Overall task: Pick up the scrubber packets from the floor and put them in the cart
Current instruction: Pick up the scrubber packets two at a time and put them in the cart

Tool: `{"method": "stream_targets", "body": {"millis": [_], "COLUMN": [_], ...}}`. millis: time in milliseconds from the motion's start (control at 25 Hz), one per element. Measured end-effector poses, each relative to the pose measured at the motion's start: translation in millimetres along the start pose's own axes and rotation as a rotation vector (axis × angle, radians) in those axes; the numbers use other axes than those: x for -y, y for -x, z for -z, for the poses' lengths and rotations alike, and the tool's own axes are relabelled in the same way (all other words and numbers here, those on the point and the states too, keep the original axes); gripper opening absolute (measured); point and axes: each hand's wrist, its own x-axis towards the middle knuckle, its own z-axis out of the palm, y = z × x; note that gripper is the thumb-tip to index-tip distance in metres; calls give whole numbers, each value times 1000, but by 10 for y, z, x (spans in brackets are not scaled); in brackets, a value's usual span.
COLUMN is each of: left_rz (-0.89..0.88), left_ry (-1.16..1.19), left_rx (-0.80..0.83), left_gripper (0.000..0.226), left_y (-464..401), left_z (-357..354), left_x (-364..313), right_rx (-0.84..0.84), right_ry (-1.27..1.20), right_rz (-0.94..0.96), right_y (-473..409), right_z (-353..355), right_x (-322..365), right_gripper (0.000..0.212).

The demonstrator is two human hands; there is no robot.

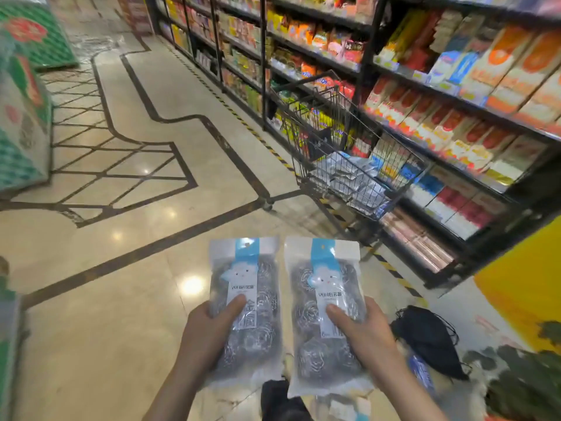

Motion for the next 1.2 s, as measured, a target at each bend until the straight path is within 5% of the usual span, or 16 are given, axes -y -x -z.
{"method": "stream_targets", "body": {"millis": [120,440,800,1040,1200], "left_rz": [-16,-67,-81,-95,-16], "left_ry": [-71,-103,-167,-269,-336], "left_rx": [72,255,395,490,547], "left_gripper": [44,23,25,19,33], "left_y": [-803,-2369,-4588,-6031,-6864], "left_z": [-415,-1557,-2825,-3847,-4639], "left_x": [-434,-1746,-2615,-3430,-3789], "right_rx": [-64,-221,-335,-474,-536], "right_ry": [-66,-238,-289,-273,-257], "right_rz": [11,-36,-108,-129,-185], "right_y": [-728,-2418,-4559,-6013,-6863], "right_z": [75,379,484,682,955], "right_x": [266,972,1539,2022,2138], "right_gripper": [38,36,34,77,65]}}
